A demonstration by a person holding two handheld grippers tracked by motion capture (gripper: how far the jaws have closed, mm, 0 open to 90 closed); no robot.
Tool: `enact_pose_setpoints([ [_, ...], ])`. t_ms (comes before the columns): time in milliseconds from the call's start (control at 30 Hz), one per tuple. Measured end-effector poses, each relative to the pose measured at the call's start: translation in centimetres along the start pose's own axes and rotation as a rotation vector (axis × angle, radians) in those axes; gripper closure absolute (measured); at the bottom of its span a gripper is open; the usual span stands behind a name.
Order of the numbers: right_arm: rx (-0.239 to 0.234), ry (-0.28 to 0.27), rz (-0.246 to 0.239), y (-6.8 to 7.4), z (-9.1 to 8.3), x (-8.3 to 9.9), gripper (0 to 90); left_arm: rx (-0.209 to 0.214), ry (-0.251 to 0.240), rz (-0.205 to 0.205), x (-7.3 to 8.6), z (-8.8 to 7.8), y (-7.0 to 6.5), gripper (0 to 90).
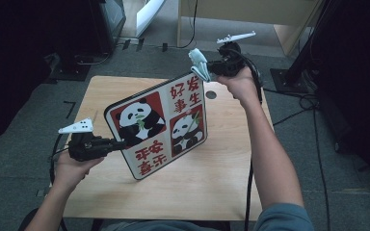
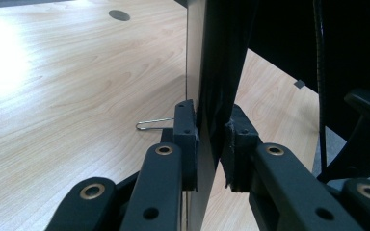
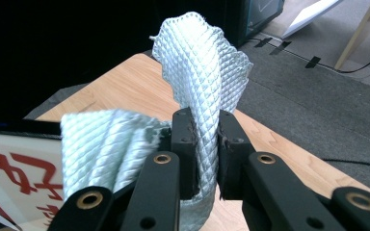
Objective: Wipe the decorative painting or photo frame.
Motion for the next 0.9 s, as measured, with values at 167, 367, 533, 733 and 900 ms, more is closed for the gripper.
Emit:
enact_pose_setpoints([
  [167,0.004,-0.003,0.013,-0.3,0.3,1.0,80.9,-0.008,-0.002,-0.002,0.0,0.0,0.0,79.4],
  [367,0.002,-0.012,0.029,-0.3,0.4,1.9,81.0,-0.007,-0.005,-0.004,0.1,0.1,-0.1,79.4],
  [533,-0.013,-0.012,0.053,-0.3,0.6,2.7,81.3,-0.005,-0.004,-0.002,0.1,0.1,-0.1,79.3],
  [733,-0.021,0.006,0.065,-0.3,0.9,3.7,81.4,-0.001,-0.004,-0.003,0.1,0.1,0.0,79.3],
  [900,-0.018,0.016,0.060,-0.4,1.0,4.3,81.5,0.002,-0.004,-0.003,0.1,0.1,0.0,79.3],
])
Point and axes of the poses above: each handheld gripper's, and its own axes: z roughly forward along the jaws, x roughly out of its underside, y roughly to its left, the point moved 10 cm from there along z, roughly forward along the jaws, and after that the axes turned 15 degrees about x, right-handed, at the moved point
